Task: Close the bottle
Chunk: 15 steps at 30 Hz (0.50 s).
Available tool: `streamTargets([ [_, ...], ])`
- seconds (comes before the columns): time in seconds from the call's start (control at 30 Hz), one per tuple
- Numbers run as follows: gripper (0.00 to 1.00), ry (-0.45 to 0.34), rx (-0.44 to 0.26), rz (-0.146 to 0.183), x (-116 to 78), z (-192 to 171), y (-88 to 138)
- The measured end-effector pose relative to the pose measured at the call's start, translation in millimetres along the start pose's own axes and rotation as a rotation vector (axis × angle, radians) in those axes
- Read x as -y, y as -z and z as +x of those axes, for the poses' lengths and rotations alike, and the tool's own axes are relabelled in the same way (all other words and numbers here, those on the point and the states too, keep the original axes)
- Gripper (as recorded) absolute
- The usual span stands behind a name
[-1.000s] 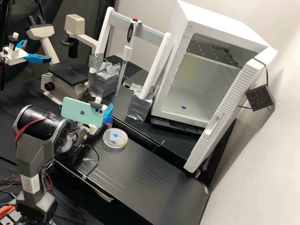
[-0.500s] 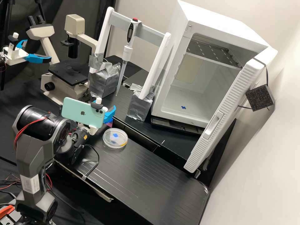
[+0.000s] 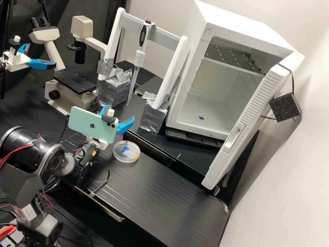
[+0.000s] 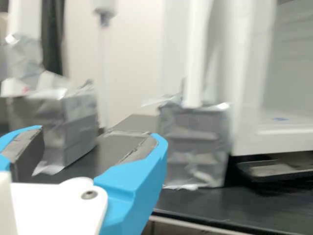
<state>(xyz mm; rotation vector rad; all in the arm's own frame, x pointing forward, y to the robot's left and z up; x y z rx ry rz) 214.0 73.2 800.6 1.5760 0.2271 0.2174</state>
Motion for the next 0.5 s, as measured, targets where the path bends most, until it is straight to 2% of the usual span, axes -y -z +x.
streamTargets([
  [0.13,1.00,-0.075,0.031,0.017,-11.1,-3,-3],
  [0.27,1.00,-0.168,0.113,0.042,-19.2,-13,-9],
  [0.33,1.00,-0.191,0.121,0.049,-22.8,-17,-10],
  [0.5,1.00,-0.226,0.117,0.103,-28.9,-23,-13],
])
